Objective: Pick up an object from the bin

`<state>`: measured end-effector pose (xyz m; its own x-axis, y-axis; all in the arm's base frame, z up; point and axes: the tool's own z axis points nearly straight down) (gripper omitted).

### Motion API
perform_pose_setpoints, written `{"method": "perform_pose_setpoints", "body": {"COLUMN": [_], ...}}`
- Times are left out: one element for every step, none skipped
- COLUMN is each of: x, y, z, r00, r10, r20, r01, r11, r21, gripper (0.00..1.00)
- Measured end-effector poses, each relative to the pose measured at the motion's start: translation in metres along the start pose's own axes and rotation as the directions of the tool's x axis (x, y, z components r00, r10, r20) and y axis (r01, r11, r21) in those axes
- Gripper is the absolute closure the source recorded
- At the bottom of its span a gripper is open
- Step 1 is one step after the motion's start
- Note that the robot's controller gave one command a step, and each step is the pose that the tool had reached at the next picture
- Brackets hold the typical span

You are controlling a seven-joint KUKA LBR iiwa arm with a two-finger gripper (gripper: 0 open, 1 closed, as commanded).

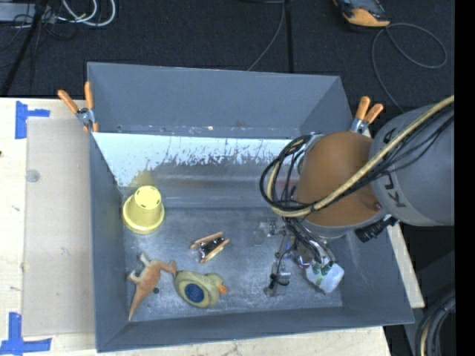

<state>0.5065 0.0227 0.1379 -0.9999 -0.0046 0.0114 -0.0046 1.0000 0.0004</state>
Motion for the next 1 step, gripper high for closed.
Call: {"method": "perform_pose_setpoints", "body": {"x": [-0.0018], "y": [0.0], "z": [-0.004], "r00": [1.0], "r10": [0.0], "r20": [0.008], "r01": [0.0], "r11": [1.0], "r21": [0.0], "gripper": [0.0]}}
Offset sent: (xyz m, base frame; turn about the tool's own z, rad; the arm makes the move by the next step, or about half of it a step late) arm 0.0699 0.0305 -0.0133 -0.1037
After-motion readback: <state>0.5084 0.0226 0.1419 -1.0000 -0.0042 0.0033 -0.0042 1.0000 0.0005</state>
